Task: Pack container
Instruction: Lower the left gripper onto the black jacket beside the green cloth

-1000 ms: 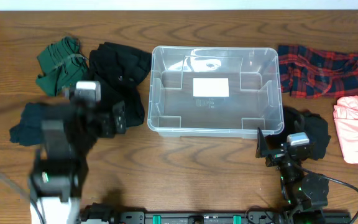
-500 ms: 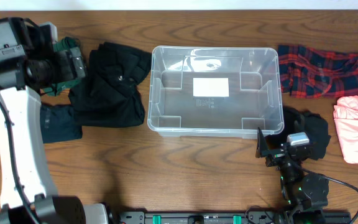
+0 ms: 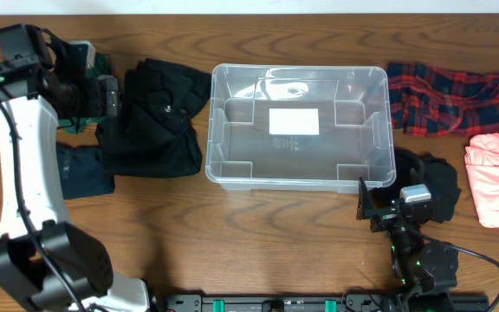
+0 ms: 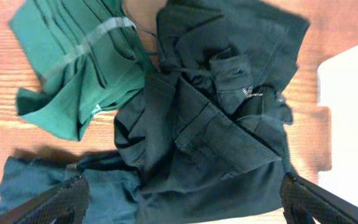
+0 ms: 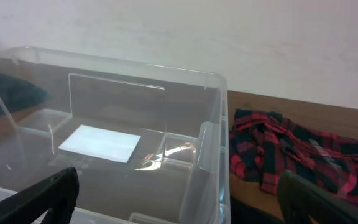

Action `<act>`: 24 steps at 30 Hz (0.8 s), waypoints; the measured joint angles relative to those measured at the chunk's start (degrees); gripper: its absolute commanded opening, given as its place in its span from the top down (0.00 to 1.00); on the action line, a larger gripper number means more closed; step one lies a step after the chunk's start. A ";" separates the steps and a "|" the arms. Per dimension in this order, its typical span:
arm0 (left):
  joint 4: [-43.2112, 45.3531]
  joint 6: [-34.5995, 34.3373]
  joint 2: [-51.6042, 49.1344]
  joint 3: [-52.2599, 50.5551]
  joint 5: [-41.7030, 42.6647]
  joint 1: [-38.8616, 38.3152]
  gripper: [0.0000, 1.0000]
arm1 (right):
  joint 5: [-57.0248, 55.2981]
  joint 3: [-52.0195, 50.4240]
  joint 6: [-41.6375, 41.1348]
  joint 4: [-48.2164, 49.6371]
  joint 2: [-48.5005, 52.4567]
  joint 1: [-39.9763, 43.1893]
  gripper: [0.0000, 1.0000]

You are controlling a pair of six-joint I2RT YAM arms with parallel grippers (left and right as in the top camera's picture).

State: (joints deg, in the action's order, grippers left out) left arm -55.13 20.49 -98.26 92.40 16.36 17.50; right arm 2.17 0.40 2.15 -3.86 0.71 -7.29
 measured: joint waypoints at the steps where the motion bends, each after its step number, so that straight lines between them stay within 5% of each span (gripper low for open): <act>1: 0.09 0.52 -0.83 0.00 0.02 0.00 0.02 | 0.00 0.00 0.00 0.00 0.00 0.00 0.01; 24: 1.62 2.47 -17.59 0.00 0.02 -0.26 0.02 | 0.00 0.00 0.00 -0.02 0.00 0.00 0.01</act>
State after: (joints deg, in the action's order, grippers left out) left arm -53.52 22.96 -115.85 92.40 16.38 17.23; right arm 2.17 0.40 2.15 -3.88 0.71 -7.29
